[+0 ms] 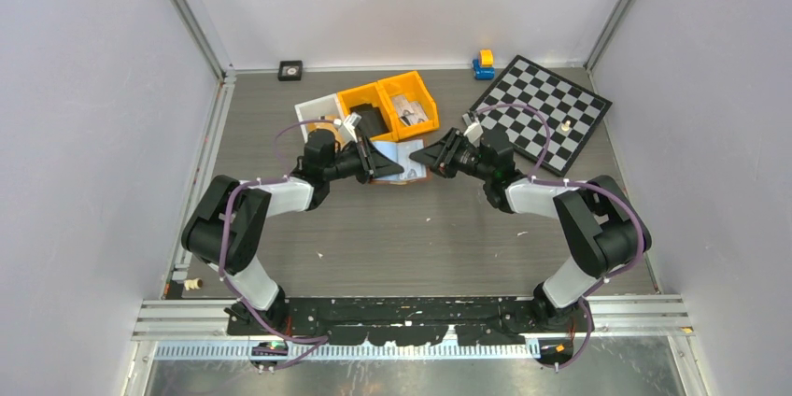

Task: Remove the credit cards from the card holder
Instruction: Remove the credit card from the card holder.

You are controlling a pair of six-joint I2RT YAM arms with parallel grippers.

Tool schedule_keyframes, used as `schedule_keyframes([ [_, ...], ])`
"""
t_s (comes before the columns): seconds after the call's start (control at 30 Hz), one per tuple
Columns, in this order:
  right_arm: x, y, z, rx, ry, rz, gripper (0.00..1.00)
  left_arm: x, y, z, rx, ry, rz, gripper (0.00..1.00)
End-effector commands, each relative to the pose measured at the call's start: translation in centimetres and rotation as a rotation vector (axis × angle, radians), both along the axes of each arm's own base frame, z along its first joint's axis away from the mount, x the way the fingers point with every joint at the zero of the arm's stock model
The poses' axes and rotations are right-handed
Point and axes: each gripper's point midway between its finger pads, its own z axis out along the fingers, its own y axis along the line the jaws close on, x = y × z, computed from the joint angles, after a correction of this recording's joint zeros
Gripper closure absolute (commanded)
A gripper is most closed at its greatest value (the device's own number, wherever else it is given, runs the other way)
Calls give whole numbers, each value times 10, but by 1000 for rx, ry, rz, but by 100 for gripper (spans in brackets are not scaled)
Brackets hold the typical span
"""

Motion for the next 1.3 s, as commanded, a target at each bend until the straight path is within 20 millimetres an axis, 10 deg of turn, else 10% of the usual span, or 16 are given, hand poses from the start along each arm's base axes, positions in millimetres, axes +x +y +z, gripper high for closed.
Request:
schedule_keyframes([
  [0.0, -1, 0, 16, 11, -68, 6, 66, 4, 1, 20, -36, -70, -7, 85],
  [0.93, -5, -1, 27, 5, -115, 11, 86, 9, 19, 24, -40, -85, 68, 92],
  [1.27, -17, 12, 41, 14, -171, 71, 100, 7, 14, 28, -68, -97, 39, 34],
])
